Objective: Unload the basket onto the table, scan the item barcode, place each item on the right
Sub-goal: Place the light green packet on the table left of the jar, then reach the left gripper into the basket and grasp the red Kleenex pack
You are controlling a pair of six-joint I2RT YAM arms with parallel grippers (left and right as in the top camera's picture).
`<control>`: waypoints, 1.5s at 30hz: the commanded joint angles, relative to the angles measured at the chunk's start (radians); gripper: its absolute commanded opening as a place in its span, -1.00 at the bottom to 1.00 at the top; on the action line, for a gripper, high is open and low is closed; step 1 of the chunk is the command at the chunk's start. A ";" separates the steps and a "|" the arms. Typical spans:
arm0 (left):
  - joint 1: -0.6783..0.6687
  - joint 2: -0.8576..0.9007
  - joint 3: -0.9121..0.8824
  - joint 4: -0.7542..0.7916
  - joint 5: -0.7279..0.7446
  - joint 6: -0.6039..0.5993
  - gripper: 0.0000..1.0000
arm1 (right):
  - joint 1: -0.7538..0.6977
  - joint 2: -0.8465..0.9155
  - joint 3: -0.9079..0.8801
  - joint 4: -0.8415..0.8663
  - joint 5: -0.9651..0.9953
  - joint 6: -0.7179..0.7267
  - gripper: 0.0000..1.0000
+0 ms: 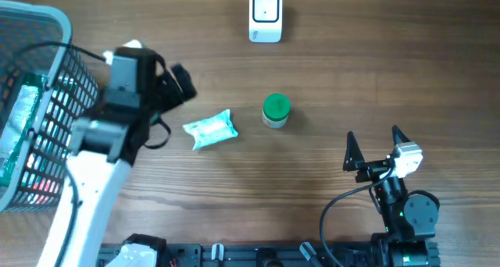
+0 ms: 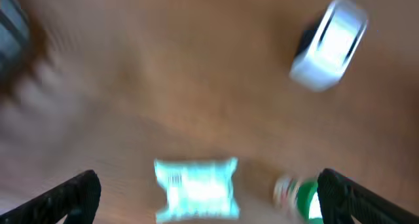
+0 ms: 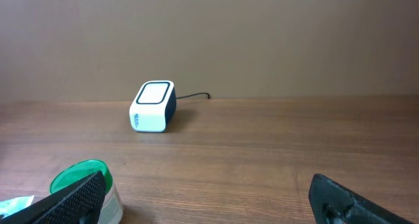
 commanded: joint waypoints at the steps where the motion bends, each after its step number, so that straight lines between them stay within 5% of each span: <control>1: 0.069 -0.055 0.183 -0.005 -0.249 0.042 1.00 | 0.003 -0.008 -0.001 0.005 0.014 -0.009 1.00; 5: 0.250 -0.058 0.319 0.020 -0.260 0.006 1.00 | 0.003 -0.008 -0.001 0.005 0.014 -0.009 1.00; 9: 0.553 -0.049 0.338 -0.015 -0.231 -0.163 1.00 | 0.003 -0.008 -0.001 0.005 0.014 -0.009 1.00; 12: 0.854 0.034 0.337 -0.146 -0.064 -0.320 1.00 | 0.003 -0.008 -0.001 0.005 0.014 -0.008 1.00; 16: 1.036 0.187 0.335 -0.260 0.079 -0.367 1.00 | 0.003 -0.008 -0.001 0.005 0.014 -0.009 1.00; 25: 1.067 0.436 0.201 -0.332 0.011 -0.389 0.86 | 0.003 -0.008 -0.001 0.005 0.014 -0.008 0.99; 39: 1.067 0.453 -0.202 0.068 0.002 -0.385 0.82 | 0.003 -0.008 -0.001 0.005 0.014 -0.009 1.00; 41: 1.067 0.453 -0.221 0.069 0.002 -0.385 0.49 | 0.003 -0.008 -0.001 0.005 0.014 -0.009 1.00; 42: 1.067 0.453 -0.235 0.072 0.002 -0.385 -0.06 | 0.003 -0.008 -0.001 0.005 0.014 -0.009 0.99; 45: 1.067 0.453 -0.270 0.069 0.002 -0.377 -0.92 | 0.003 -0.008 -0.001 0.005 0.014 -0.009 1.00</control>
